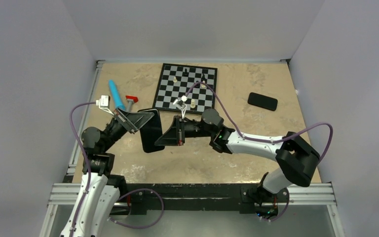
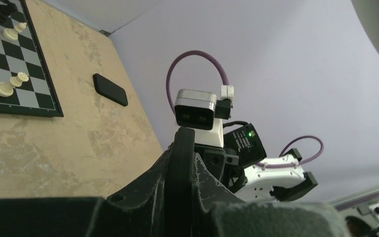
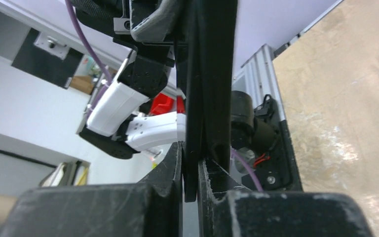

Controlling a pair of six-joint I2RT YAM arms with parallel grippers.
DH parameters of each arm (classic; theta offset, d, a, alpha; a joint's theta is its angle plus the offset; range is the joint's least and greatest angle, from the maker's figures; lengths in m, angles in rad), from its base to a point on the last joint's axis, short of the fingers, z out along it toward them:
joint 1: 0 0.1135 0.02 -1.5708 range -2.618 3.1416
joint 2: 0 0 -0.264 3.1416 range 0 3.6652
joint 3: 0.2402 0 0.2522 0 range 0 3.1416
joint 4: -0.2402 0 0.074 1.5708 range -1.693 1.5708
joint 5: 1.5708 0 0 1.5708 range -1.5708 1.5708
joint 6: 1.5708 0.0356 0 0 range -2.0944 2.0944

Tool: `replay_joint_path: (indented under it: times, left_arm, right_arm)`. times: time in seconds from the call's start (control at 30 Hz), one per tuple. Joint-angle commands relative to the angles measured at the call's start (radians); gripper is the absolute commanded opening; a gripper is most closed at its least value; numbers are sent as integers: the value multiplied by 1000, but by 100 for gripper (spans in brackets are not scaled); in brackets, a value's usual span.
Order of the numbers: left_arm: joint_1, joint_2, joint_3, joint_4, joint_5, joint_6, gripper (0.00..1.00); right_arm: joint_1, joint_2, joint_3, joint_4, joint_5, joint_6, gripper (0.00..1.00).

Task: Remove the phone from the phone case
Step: Remove the phone case from the phone.

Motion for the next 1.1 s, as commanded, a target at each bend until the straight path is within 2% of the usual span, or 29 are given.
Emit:
replay_joint_path:
  times: [0.0,0.1,0.2,0.3,0.4,0.47,0.67,0.8,0.93,1.07]
  left_arm:
    - [-7,5,40,37,169,35,24]
    - [-6,11,40,50,227,76,41]
    - [-5,36,46,78,301,113,62]
    - [-4,47,60,71,386,163,72]
    - [-4,32,96,-30,420,272,82]
    - [-4,18,126,-163,416,365,90]
    - [-4,1,236,-505,405,642,85]
    - [-4,1,284,-641,423,776,83]
    - [-4,-7,292,-694,413,827,64]
    - [-4,-7,267,-666,426,810,54]
  right_arm:
    - [-36,3,-3,209,-27,81,0]
    - [-69,-14,-35,268,-61,128,0]
    - [-95,-35,-61,299,-96,160,0]
    - [-114,-51,-74,311,-124,183,0]
    - [-130,-58,-87,362,-155,219,0]
    - [-143,-59,-92,386,-173,238,0]
    - [-177,-50,-108,454,-213,291,0]
    - [-186,-48,-110,470,-222,299,0]
    - [-189,-51,-109,477,-226,302,0]
    - [-188,-44,-107,485,-226,308,0]
